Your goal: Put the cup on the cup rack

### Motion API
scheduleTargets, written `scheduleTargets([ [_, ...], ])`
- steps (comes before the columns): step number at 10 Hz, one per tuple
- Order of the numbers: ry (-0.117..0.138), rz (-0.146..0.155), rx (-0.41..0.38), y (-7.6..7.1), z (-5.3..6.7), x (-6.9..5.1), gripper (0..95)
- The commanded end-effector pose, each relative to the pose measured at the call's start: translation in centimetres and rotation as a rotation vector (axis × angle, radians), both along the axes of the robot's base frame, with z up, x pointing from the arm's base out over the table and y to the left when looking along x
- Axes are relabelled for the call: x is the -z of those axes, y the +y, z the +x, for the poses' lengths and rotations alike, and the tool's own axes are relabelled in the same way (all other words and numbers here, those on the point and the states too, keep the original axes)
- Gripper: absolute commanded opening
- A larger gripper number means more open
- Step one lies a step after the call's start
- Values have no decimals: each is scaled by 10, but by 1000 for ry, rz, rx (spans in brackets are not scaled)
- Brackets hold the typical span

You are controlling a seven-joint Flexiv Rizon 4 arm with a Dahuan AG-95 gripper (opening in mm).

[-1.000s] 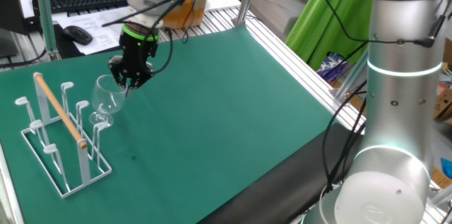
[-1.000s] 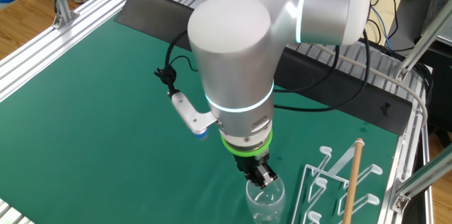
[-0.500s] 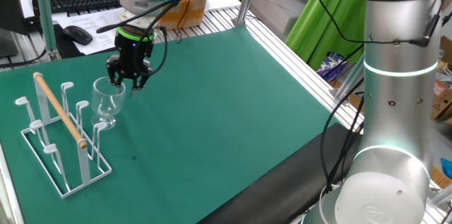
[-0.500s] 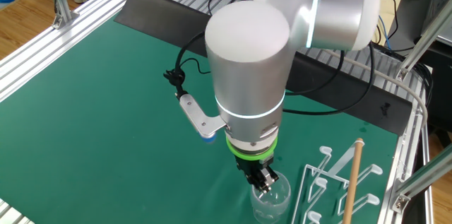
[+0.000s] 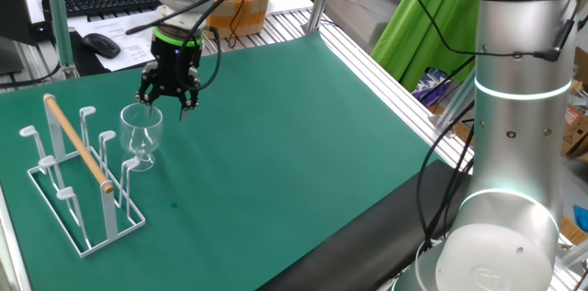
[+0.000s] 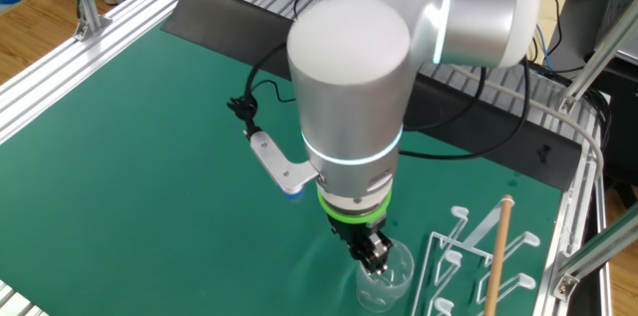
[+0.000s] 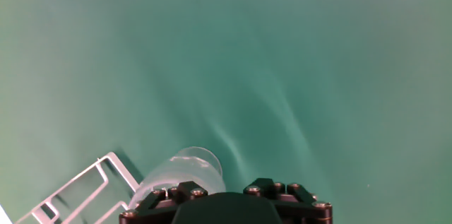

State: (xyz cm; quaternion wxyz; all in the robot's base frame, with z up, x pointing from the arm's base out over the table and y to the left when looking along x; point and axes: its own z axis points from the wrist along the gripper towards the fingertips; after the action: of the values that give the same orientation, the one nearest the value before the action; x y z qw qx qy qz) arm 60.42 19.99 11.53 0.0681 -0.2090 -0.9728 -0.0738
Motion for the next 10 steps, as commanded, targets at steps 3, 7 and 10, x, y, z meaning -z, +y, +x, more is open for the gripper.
scheduleTargets([
  [3,8,-1,-4,-3,4,-6,380],
  [7,8,-1,-5,-4,3,-7,380],
  [10,8,-1,-5,-4,3,-7,380],
])
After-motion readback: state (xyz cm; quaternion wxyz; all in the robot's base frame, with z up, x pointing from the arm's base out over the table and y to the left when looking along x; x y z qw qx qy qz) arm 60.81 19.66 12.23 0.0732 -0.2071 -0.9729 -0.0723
